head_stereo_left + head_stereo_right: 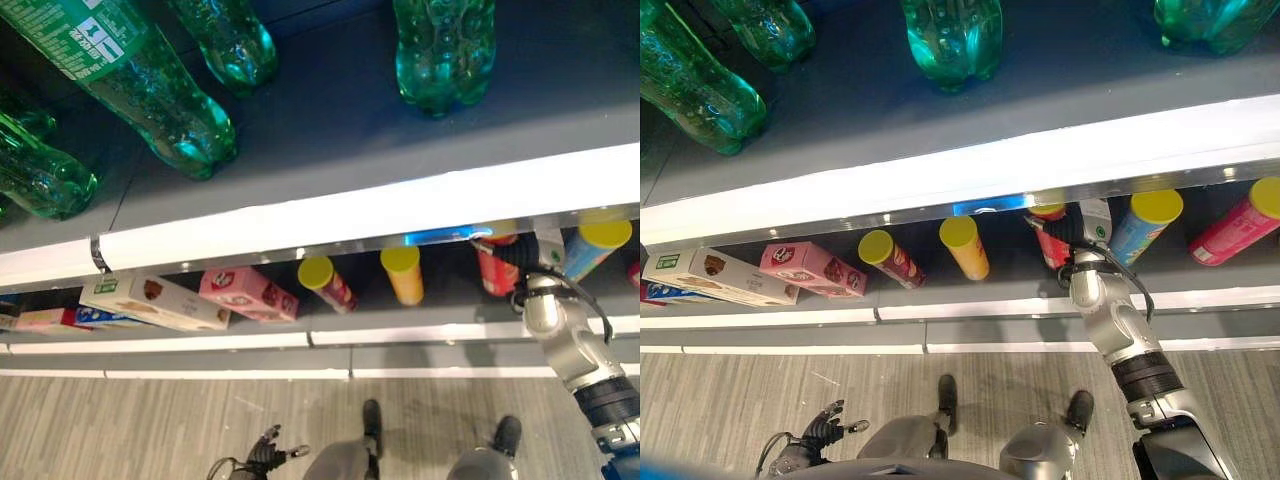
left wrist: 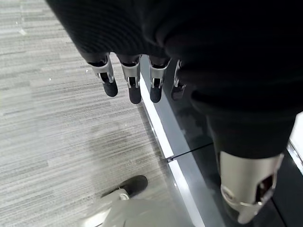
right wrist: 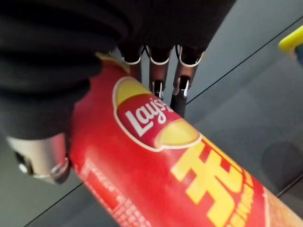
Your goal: Put the goods on the table back onto the shelves and tidy them up.
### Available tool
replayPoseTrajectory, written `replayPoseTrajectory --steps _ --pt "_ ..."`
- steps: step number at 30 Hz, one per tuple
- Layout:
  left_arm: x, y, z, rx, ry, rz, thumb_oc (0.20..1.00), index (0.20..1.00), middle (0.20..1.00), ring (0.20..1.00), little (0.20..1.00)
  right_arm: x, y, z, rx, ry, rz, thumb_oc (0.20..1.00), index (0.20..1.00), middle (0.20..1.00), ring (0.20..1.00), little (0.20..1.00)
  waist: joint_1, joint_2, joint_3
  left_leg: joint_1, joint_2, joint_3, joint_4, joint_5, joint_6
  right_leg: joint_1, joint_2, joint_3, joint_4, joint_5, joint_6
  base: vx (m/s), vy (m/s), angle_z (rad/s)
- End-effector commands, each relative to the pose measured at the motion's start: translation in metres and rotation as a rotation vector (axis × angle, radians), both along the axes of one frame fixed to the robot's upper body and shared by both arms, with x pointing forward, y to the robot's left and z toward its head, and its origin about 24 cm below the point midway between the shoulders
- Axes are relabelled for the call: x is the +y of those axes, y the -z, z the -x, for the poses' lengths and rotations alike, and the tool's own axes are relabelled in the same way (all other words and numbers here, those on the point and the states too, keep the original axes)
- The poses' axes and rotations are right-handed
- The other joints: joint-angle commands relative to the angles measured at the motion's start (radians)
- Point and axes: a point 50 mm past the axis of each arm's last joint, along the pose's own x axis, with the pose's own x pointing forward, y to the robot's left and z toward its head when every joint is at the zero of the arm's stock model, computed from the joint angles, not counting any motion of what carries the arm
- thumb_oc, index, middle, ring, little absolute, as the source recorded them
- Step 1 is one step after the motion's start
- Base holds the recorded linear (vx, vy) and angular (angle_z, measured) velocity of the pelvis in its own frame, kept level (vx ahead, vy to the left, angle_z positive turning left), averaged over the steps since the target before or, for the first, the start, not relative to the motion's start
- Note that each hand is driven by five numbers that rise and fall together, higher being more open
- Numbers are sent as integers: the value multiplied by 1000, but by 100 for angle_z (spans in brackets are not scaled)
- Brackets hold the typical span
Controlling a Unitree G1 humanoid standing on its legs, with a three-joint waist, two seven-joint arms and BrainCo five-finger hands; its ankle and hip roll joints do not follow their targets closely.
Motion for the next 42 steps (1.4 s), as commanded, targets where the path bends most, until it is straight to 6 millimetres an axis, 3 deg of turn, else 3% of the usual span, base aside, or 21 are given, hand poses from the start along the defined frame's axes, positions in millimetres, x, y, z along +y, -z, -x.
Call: replayPoseTrajectory --steps 1,18,42 --pt "-1 -4 -18 -41 60 -38 1000 1000 1000 1000 1000 16 -36 -12 -172 -47 36 200 200 200 200 200 34 -5 -14 24 33 24 6 -122 -3 -123 -68 54 152 -46 11 -16 22 8" --pt "-11 -3 -20 -50 101 -23 1000 1000 1000 1000 1000 11 -39 -18 -180 -17 50 200 200 200 200 200 39 59 16 -26 6 -5 6 -103 0 -154 -100 35 164 -33 20 -5 14 4" --pt "-13 -3 -26 -55 111 -33 1000 1000 1000 1000 1000 13 -33 -16 -162 -25 74 200 200 200 200 200 34 45 17 -31 5 -9 6 -106 -1 -160 -103 38 173 -37 20 -1 -1 1"
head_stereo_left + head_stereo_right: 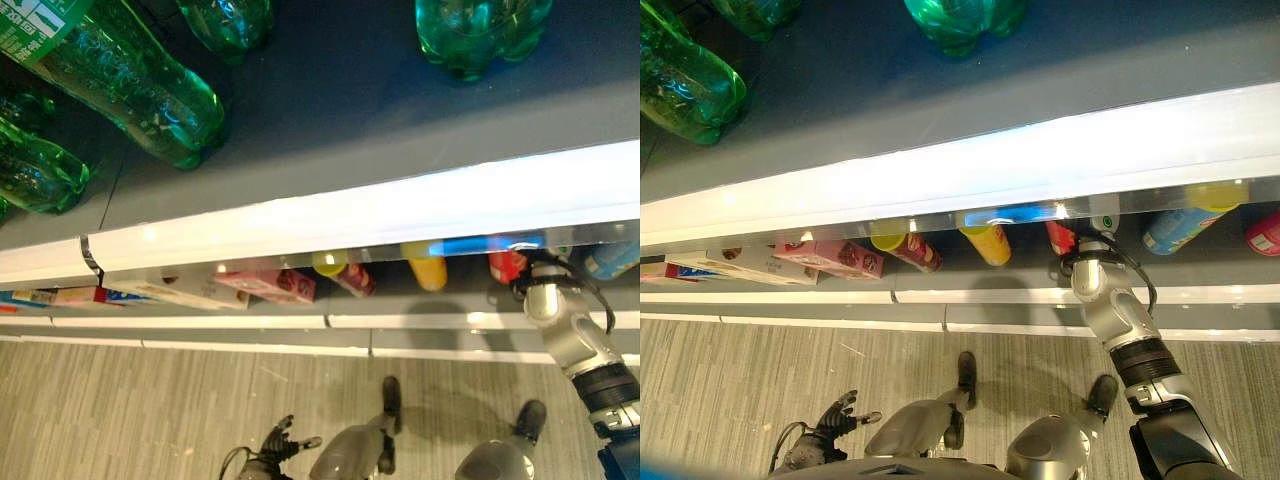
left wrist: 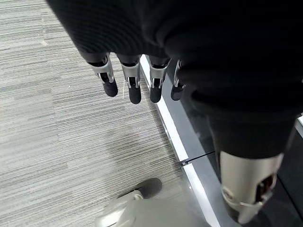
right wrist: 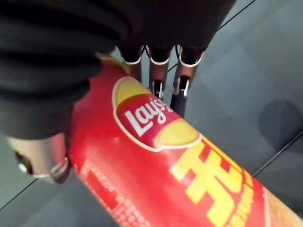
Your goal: Put the goods on the table back onto the shelves and tidy them up.
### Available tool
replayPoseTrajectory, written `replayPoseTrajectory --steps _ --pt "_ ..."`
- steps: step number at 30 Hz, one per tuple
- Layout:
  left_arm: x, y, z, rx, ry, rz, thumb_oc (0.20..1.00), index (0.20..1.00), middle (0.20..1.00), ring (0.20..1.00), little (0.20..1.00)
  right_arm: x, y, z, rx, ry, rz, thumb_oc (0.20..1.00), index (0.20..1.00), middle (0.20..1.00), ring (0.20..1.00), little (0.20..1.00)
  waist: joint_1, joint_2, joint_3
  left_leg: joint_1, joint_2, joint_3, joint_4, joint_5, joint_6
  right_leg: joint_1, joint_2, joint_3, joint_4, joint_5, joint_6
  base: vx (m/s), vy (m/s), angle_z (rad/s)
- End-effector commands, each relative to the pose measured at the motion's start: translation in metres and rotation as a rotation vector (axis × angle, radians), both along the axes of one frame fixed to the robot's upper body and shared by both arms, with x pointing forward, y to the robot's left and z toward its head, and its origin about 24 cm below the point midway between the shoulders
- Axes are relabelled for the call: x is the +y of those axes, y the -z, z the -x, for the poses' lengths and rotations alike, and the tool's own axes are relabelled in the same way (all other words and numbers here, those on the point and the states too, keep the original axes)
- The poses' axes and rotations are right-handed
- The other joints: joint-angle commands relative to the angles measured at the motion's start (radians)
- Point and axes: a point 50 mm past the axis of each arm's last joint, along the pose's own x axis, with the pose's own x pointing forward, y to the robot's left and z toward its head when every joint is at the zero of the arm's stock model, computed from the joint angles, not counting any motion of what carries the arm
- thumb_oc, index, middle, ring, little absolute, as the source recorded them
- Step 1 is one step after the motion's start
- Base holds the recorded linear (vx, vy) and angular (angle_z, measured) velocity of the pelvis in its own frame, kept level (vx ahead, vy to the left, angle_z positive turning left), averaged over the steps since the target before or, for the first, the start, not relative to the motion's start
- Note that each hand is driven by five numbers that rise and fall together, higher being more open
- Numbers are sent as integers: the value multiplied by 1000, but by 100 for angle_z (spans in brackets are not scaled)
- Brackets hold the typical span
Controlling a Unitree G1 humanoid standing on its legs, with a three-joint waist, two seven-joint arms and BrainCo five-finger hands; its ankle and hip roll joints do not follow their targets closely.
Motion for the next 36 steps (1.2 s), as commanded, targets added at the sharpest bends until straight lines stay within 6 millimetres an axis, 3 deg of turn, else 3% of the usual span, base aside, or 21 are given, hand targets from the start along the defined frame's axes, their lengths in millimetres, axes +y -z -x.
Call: replayPoseTrajectory --steps 1,2,3,4,12,17,23,29,35,36 --pt "3 -3 -12 -27 48 -47 1000 1000 1000 1000 1000 18 -22 -5 -99 -81 73 200 200 200 200 200 33 -12 -29 30 42 24 5 -121 -21 -126 -68 81 165 -44 7 0 0 0" --pt "4 -2 -12 -27 46 -51 1000 1000 1000 1000 1000 17 -22 -5 -99 -76 74 580 580 580 580 580 30 -13 -30 30 43 26 5 -122 -21 -127 -68 81 164 -44 8 0 0 0" --pt "4 -2 -12 -26 46 -52 1000 1000 1000 1000 1000 18 -22 -5 -100 -76 74 821 821 821 821 821 30 -14 -29 30 43 26 5 -122 -22 -128 -68 82 164 -44 8 0 0 0" --pt "4 -2 -12 -25 41 -54 1000 1000 1000 1000 1000 18 -21 -4 -101 -75 73 1000 1000 1000 1000 1000 29 -16 -29 32 43 28 5 -123 -22 -128 -68 82 163 -44 8 0 0 0" --pt "5 -2 -13 -24 34 -64 1000 1000 1000 1000 1000 22 -20 -1 -112 -90 49 1000 1000 1000 1000 1000 21 -24 -28 36 44 33 5 -124 -23 -124 -67 84 161 -43 7 0 0 0" --pt "7 -1 -10 -10 22 -78 1000 1000 1000 1000 1000 30 -18 17 -119 -167 31 1000 1000 1000 1000 1000 2 -43 -32 43 52 43 5 -129 -26 -121 -56 90 150 -43 5 -10 -7 -4" --pt "9 -2 -13 -17 13 -82 1000 1000 1000 1000 1000 35 -28 23 -159 -209 30 1000 1000 1000 1000 1000 -4 -61 -39 51 63 58 5 -130 -32 -111 -46 94 132 -41 3 -15 -6 -7" --pt "18 0 -6 19 -35 -92 1000 1000 1000 1000 1000 44 -29 37 -124 -305 -17 1000 1000 1000 1000 1000 -9 -114 -73 81 85 80 5 -140 -38 -79 -21 99 108 -43 -3 11 -22 -7" --pt "32 1 -1 57 -56 -111 1000 1000 1000 1000 1000 44 -17 51 53 -460 -176 1000 1000 1000 1000 1000 -15 -161 -105 114 112 100 5 -146 -49 -45 9 108 85 -52 -12 28 -27 -12" --pt "37 1 1 67 -61 -114 1000 1000 1000 1000 1000 38 -12 57 123 -495 -215 1000 1000 1000 1000 1000 -20 -180 -117 130 125 109 5 -148 -56 -31 23 109 77 -57 -15 45 -34 -19"
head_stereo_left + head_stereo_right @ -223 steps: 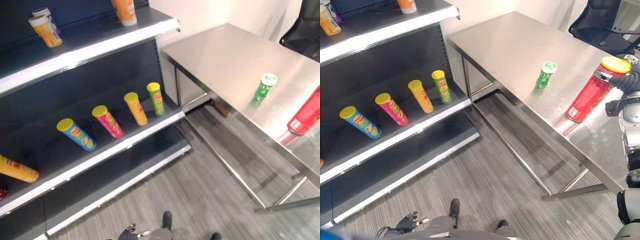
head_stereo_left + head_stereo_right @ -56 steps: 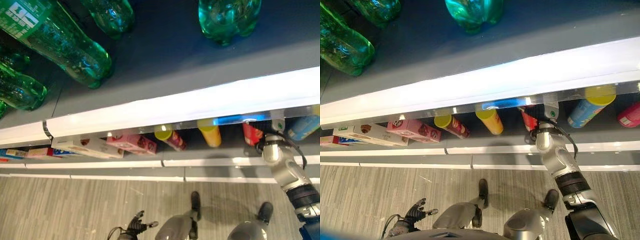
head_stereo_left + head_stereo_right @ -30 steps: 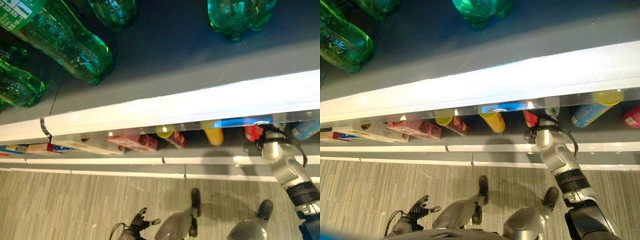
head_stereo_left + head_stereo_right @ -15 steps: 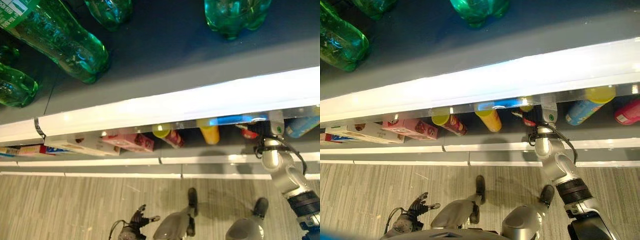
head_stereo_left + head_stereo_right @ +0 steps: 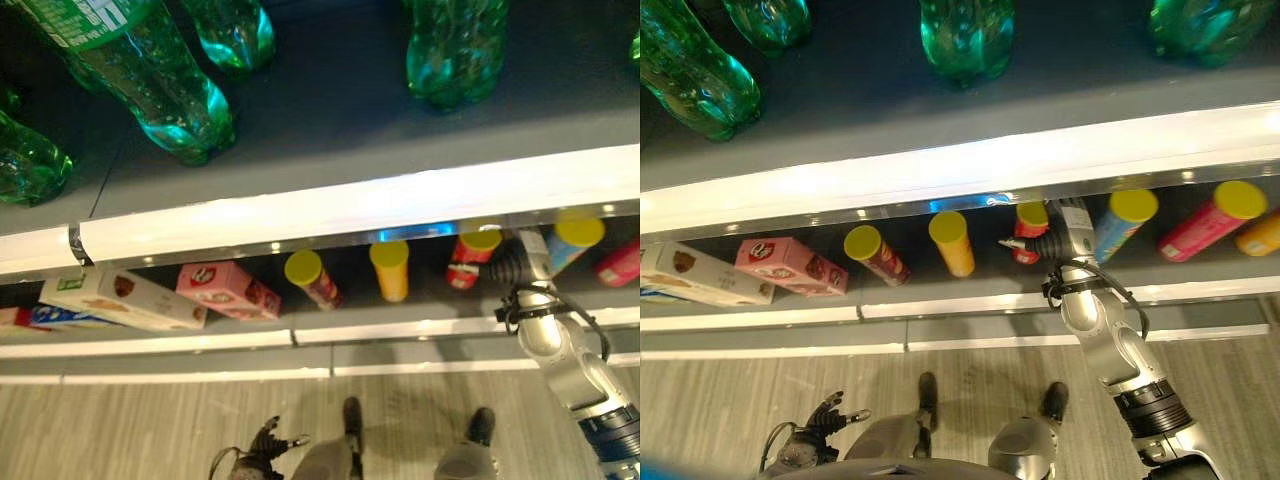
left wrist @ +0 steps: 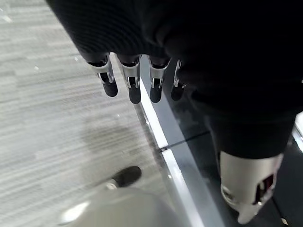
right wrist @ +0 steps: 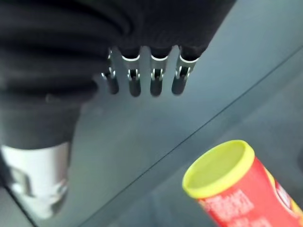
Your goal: Put the goods on the table back onto the shelves and tidy them up.
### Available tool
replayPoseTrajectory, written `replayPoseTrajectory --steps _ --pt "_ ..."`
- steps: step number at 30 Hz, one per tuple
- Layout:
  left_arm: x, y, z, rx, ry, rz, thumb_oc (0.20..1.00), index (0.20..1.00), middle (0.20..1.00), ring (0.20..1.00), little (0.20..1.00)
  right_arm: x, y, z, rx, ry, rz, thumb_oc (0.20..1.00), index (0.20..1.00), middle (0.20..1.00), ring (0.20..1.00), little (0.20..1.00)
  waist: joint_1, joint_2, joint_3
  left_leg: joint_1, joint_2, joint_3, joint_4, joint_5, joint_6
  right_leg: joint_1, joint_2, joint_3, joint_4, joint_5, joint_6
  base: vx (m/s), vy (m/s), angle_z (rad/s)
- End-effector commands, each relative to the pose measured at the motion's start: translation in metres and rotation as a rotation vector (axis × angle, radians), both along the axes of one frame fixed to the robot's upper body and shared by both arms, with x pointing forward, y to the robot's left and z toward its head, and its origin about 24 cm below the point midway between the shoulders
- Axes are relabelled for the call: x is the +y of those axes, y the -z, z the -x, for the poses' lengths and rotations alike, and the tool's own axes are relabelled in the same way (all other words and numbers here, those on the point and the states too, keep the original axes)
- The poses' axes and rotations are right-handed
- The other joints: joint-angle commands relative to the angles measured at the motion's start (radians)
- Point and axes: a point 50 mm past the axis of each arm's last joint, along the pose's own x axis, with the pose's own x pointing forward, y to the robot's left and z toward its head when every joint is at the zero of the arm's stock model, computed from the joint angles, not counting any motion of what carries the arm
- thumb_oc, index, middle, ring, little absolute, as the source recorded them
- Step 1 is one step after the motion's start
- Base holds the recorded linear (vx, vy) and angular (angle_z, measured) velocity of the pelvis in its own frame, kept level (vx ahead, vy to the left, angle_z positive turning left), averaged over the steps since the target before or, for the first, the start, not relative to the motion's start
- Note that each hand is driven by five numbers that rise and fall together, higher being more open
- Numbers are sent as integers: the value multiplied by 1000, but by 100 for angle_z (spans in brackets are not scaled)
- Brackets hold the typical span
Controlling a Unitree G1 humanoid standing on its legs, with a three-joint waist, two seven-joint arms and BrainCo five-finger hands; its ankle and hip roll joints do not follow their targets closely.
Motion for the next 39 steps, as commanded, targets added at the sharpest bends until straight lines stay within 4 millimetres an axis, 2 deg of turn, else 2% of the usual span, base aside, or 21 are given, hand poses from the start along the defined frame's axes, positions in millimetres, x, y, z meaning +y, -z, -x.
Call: replayPoseTrajectory --steps 1,4,5,8,13,17,18,19,20,22,23,25,26,27,29,31,32,34,36,38,39 --pt "20 0 3 49 38 -49 1000 1000 1000 1000 1000 -2 -18 10 49 -182 -118 1000 1000 1000 1000 1000 1 -4 -62 58 87 55 6 -138 -37 -61 -5 47 79 -66 -7 59 -39 -19" --pt "22 1 6 61 33 -43 1000 1000 1000 1000 1000 -13 -10 17 115 -171 -150 1000 1000 1000 1000 1000 -3 -17 -73 73 95 68 6 -143 -39 -55 4 58 74 -68 -8 34 3 -26" --pt "25 1 8 69 18 -39 1000 1000 1000 1000 1000 -27 1 23 182 -130 -181 1000 1000 1000 1000 1000 -16 -31 -83 85 97 78 6 -146 -38 -55 11 70 74 -70 -8 25 18 -30" --pt "27 1 10 74 13 -30 1000 1000 1000 1000 1000 -47 14 32 252 -58 -223 1000 1000 1000 1000 1000 -30 -47 -97 103 93 98 6 -154 -33 -60 12 94 78 -65 -4 27 51 -31" --pt "29 -1 8 61 13 -21 1000 1000 1000 1000 1000 -66 36 43 351 26 -318 1000 1000 1000 1000 1000 -45 -64 -107 120 81 117 6 -167 -24 -75 5 125 91 -57 3 7 82 -22" --pt "35 -3 8 58 -1 -22 1000 1000 1000 1000 1000 -88 89 68 554 179 -479 1000 1000 1000 1000 1000 -63 -87 -115 136 57 129 6 -180 -4 -96 -8 165 110 -49 12 -2 102 -25" --pt "35 -3 8 58 -1 -22 1000 1000 1000 1000 1000 -88 89 68 554 179 -479 1000 1000 1000 1000 1000 -62 -87 -115 136 56 130 6 -180 -4 -97 -8 166 111 -49 12 -7 116 -24" --pt "35 -4 5 49 -7 -18 1000 1000 1000 1000 1000 -92 122 81 638 290 -591 1000 1000 1000 1000 1000 -71 -94 -114 141 44 133 6 -185 6 -110 -16 185 123 -40 18 -14 125 -20" --pt "35 -4 3 47 -11 -12 1000 1000 1000 1000 1000 -92 138 86 674 342 -648 1000 1000 1000 1000 1000 -73 -96 -113 143 36 133 6 -187 12 -117 -18 196 129 -40 18 -19 161 -15" --pt "35 -4 0 46 -11 -15 1000 1000 1000 1000 1000 -86 174 103 778 449 -760 1000 1000 1000 1000 1000 -80 -105 -101 151 26 141 6 -193 20 -132 -23 220 146 -18 18 -28 85 -15" --pt "35 -4 0 46 -11 -16 1000 1000 1000 1000 1000 -86 174 102 778 449 -761 1000 1000 1000 1000 1000 -79 -106 -103 148 25 142 6 -191 20 -136 -24 221 145 -15 18 -67 43 -19" --pt "34 -6 -8 36 -11 -21 1000 1000 1000 1000 1000 -74 202 110 884 511 -798 1000 1000 1000 1000 1000 -79 -115 -76 145 22 159 6 -188 28 -178 -17 238 150 28 18 -152 -16 -25" --pt "34 -8 -15 25 11 -30 1000 1000 1000 1000 1000 -65 220 119 981 545 -790 1000 1000 1000 1000 1000 -71 -113 -54 147 31 191 6 -182 27 -210 -20 210 156 63 18 -154 -52 -24" --pt "34 -8 -15 24 11 -30 1000 1000 1000 1000 1000 -65 220 118 980 545 -790 1000 1000 1000 1000 1000 -69 -113 -53 148 32 192 6 -183 27 -211 -20 212 157 63 18 -185 -65 -47" --pt "33 -10 -22 7 18 -32 1000 1000 1000 1000 1000 -62 232 126 1035 592 -788 1000 1000 1000 1000 1000 -50 -91 -31 137 61 237 24 -180 30 -198 -69 108 195 23 18 -156 -48 -102" --pt "35 -12 -23 -5 -5 -32 1000 1000 1000 1000 1000 -61 244 140 1109 650 -788 1000 1000 1000 1000 1000 -38 -83 -29 111 92 277 52 -170 26 -174 -114 72 271 -9 -3 -141 -189 -84" --pt "39 -12 -20 -4 -32 -30 1000 1000 1000 1000 1000 -65 253 152 1169 716 -765 1000 1000 1000 1000 1000 -6 -81 -38 96 135 310 77 -167 2 -143 -164 7 302 2 8 -121 -357 -56" --pt "44 -14 -19 -9 -47 -27 1000 1000 1000 1000 1000 -66 257 157 1205 737 -744 1000 1000 1000 1000 1000 22 -92 -57 71 179 351 97 -149 -26 -104 -188 -74 265 34 18 -74 -450 -65" --pt "49 -15 -19 -9 -56 -40 1000 1000 1000 1000 1000 -68 257 157 1218 736 -730 1000 1000 1000 1000 1000 34 -104 -72 57 228 377 105 -113 -61 -79 -157 -108 226 12 18 -9 -511 -114" --pt "51 -16 -18 -19 -72 -40 1000 1000 1000 1000 1000 -71 257 157 1221 740 -724 1000 1000 1000 1000 1000 37 -102 -81 65 297 396 107 -74 -96 -71 -98 -118 206 -59 18 49 -467 -102" --pt "51 -16 -18 -19 -72 -39 1000 1000 1000 1000 1000 -71 257 158 1222 740 -723 1000 1000 1000 1000 1000 37 -99 -81 66 301 396 106 -73 -99 -70 -94 -118 206 -61 18 38 -376 -99"
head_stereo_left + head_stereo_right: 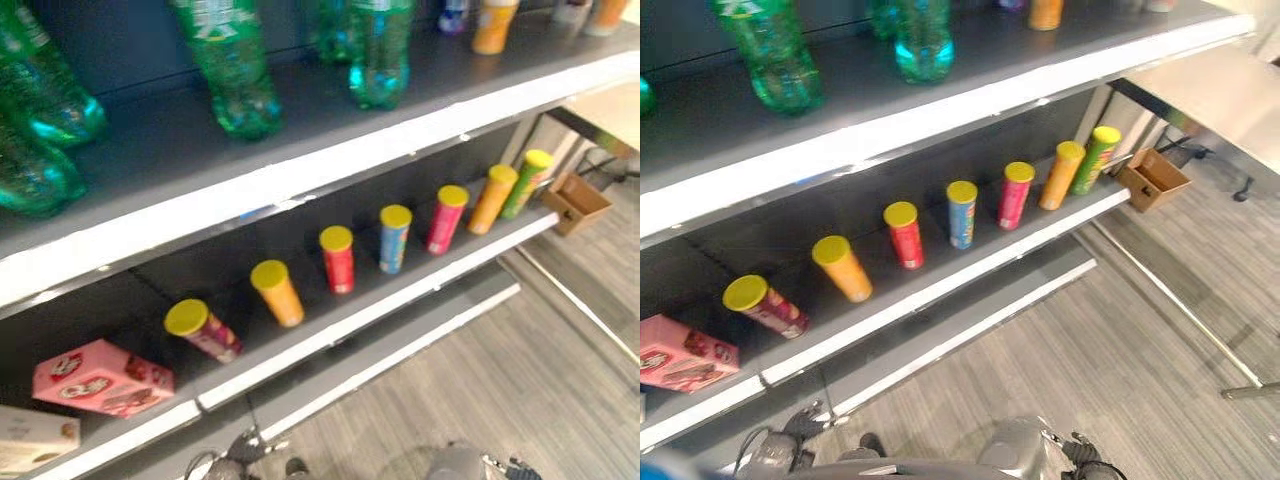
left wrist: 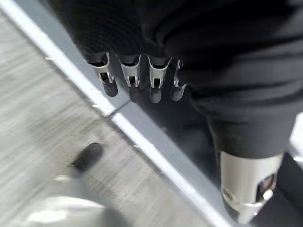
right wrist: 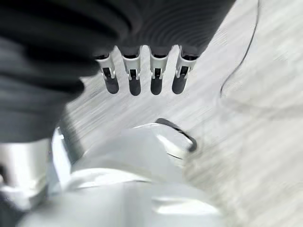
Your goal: Put the goods on the table back onto the shelves and tidy them up.
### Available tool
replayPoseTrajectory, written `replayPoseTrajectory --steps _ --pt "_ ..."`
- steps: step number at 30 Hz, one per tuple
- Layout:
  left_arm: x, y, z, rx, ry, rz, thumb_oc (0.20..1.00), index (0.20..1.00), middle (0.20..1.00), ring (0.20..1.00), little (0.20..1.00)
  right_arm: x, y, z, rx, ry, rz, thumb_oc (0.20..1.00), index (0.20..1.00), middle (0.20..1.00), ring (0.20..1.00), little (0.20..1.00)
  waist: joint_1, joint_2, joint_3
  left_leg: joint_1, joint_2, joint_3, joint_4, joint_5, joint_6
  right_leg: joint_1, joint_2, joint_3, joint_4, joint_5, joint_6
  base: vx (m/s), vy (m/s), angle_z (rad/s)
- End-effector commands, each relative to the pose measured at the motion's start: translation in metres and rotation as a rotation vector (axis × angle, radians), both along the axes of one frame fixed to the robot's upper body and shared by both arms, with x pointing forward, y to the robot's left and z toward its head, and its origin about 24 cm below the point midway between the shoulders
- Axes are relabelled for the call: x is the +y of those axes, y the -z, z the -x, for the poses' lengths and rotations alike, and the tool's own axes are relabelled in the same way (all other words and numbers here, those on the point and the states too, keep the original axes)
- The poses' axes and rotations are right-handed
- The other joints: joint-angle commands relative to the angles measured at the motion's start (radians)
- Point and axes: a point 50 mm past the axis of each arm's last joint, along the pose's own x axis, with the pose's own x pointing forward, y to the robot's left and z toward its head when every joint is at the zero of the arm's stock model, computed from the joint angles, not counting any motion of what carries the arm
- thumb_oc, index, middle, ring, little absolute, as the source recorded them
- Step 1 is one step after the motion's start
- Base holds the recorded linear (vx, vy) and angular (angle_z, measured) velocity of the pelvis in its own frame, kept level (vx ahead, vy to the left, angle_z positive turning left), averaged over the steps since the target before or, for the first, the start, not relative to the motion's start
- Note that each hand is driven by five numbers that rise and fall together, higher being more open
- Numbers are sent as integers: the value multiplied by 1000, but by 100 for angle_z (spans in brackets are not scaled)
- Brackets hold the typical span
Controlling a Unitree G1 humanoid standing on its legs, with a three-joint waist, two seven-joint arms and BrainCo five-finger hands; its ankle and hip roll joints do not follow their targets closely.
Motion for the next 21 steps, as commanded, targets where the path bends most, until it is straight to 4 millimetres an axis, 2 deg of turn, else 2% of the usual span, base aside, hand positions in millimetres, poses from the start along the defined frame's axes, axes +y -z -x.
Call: replayPoseTrajectory --steps 1,2,3,4,5,6,8,9,10,11,12,14,15,17,18,21 --pt "-7 -14 -50 -177 -13 29 1000 1000 1000 1000 1000 -15 -13 -22 -83 -32 65 1000 1000 1000 1000 1000 -8 10 23 -47 77 -150 72 -70 -38 121 77 50 -218 68 15 1 -406 -96" --pt "-8 -15 -51 -187 -18 34 1000 1000 1000 1000 1000 -18 -15 -23 -85 -39 78 1000 1000 1000 1000 1000 -13 19 22 -55 117 -148 79 -32 -56 129 121 47 -245 47 3 -6 -568 -64" --pt "-10 -15 -53 -201 -21 43 1000 1000 1000 1000 1000 -24 -17 -22 -85 -36 93 1000 1000 1000 1000 1000 -18 38 22 -59 162 -146 87 28 -73 142 175 49 -277 22 -21 -11 -560 -42" --pt "-13 -15 -54 -208 -27 56 1000 1000 1000 1000 1000 -30 -19 -21 -89 -35 112 1000 1000 1000 1000 1000 -20 55 23 -64 202 -148 95 101 -82 159 230 49 -308 1 -48 12 -631 -40" --pt "-14 -14 -54 -206 -36 66 1000 1000 1000 1000 1000 -38 -23 -21 -92 -50 145 1000 1000 1000 1000 1000 -28 66 30 -61 240 -146 114 187 -86 190 307 62 -368 -20 -83 31 -601 -41" --pt "-11 -14 -51 -201 -53 62 1000 1000 1000 1000 1000 -43 -27 -24 -101 -61 165 1000 1000 1000 1000 1000 -25 60 33 -58 228 -170 124 175 -75 191 326 79 -383 -28 -95 50 -506 -37" --pt "-9 -13 -49 -198 -82 58 1000 1000 1000 1000 1000 -46 -32 -33 -124 -92 184 1000 1000 1000 1000 1000 6 34 46 -108 127 -347 199 85 -22 180 349 139 -392 -37 -106 57 -368 -56" --pt "-9 -12 -49 -205 -98 60 1000 1000 1000 1000 1000 -46 -35 -38 -140 -108 190 1000 1000 1000 1000 1000 14 19 47 -132 65 -415 225 5 7 175 358 167 -392 -43 -114 51 -453 -146" --pt "-8 -11 -46 -203 -131 61 1000 1000 1000 1000 1000 -45 -39 -50 -171 -133 199 1000 1000 1000 1000 1000 26 -8 47 -169 -44 -457 250 -99 52 155 370 214 -392 -36 -121 37 -314 -137" --pt "-8 -11 -46 -203 -131 61 1000 1000 1000 1000 1000 -45 -39 -50 -171 -133 199 1000 1000 1000 1000 1000 27 -8 48 -168 -43 -456 251 -101 53 156 370 215 -392 -36 -121 27 -249 -119" --pt "-8 -10 -45 -201 -139 61 1000 1000 1000 1000 1000 -47 -43 -57 -189 -142 209 1000 1000 1000 1000 1000 33 -10 51 -174 -77 -448 251 -141 63 155 374 223 -392 -39 -119 38 -106 -73" --pt "-7 -9 -40 -192 -162 59 1000 1000 1000 1000 1000 -47 -51 -74 -238 -163 227 1000 1000 1000 1000 1000 50 -7 54 -207 -123 -435 232 -150 74 150 390 254 -392 -43 -107 56 -112 -67" --pt "-6 -8 -38 -186 -170 55 1000 1000 1000 1000 1000 -44 -55 -83 -264 -179 231 1000 1000 1000 1000 1000 65 -8 59 -230 -147 -454 212 -134 72 153 397 270 -392 -39 -107 107 -83 -53" --pt "-6 -6 -35 -173 -186 51 1000 1000 1000 1000 1000 -40 -59 -94 -299 -188 230 1000 1000 1000 1000 1000 98 -4 66 -284 -213 -519 153 -85 67 170 416 293 -392 -42 -109 206 -115 -91" --pt "-5 -6 -35 -173 -186 48 1000 1000 1000 1000 1000 -36 -61 -100 -321 -204 231 1000 1000 1000 1000 1000 117 8 67 -334 -254 -549 98 -34 58 184 444 317 -392 -52 -118 191 -96 -99" --pt "-5 -6 -35 -175 -188 48 1000 1000 1000 1000 1000 -34 -62 -103 -330 -210 232 1000 1000 1000 1000 1000 126 15 73 -349 -266 -539 69 -11 52 196 457 327 -392 -63 -123 141 -37 -46"
